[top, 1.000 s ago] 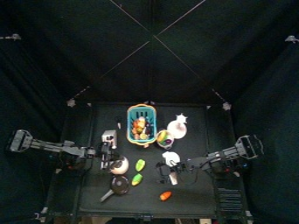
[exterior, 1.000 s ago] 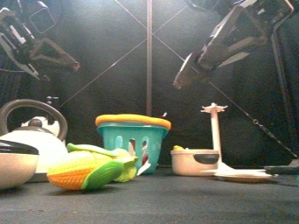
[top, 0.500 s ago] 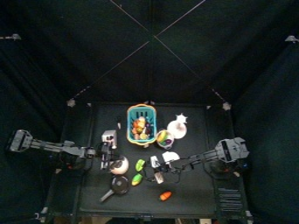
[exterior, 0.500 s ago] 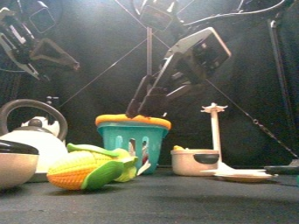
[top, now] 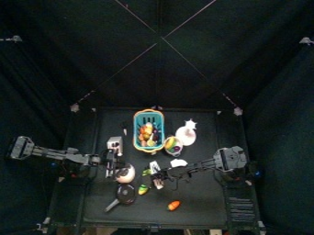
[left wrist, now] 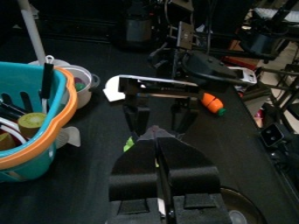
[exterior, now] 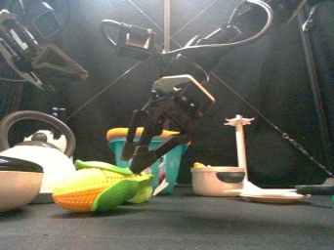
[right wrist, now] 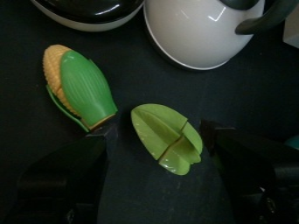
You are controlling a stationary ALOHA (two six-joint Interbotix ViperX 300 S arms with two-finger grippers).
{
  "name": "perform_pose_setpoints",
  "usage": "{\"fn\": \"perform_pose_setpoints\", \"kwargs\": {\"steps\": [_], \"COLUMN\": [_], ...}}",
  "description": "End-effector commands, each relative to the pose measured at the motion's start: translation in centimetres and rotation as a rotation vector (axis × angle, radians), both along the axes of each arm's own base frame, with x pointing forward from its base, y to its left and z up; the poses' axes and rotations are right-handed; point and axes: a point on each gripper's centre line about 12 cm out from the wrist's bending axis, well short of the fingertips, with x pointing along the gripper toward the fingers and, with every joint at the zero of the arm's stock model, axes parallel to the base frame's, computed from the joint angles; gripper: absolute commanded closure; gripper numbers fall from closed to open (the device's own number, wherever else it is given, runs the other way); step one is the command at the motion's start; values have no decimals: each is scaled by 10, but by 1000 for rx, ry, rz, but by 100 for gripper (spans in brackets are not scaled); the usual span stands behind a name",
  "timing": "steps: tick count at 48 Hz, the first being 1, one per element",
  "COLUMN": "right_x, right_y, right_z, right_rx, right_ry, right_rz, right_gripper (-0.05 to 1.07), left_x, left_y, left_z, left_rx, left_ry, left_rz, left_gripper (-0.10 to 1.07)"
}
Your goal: Grab starfruit
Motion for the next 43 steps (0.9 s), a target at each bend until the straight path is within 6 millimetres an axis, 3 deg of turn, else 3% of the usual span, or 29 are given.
{"fn": "perform_pose_setpoints", "kwargs": {"steps": [1, 10, 26, 43], "right_x": [6, 8, 10, 10], "right_y": [-3, -6, -20, -20], "right_z": [12, -2, -6, -11], "right_rx": [0, -5, -5, -10], "right_ry": [-30, 2, 9, 21], "right_rz": [-9, -16, -47, -44], "right_gripper": [-1, -1, 0, 3], "left_x": [2, 2, 2, 2], "left_y": [-1, -1, -1, -1], "left_z": [5, 5, 5, 5], "left_rx": [-1, -1, -1, -1], "left_ry": [-18, -17, -18, -17], "left_rz": [-2, -2, -2, -2], "left_gripper": [73, 73, 73, 73]}}
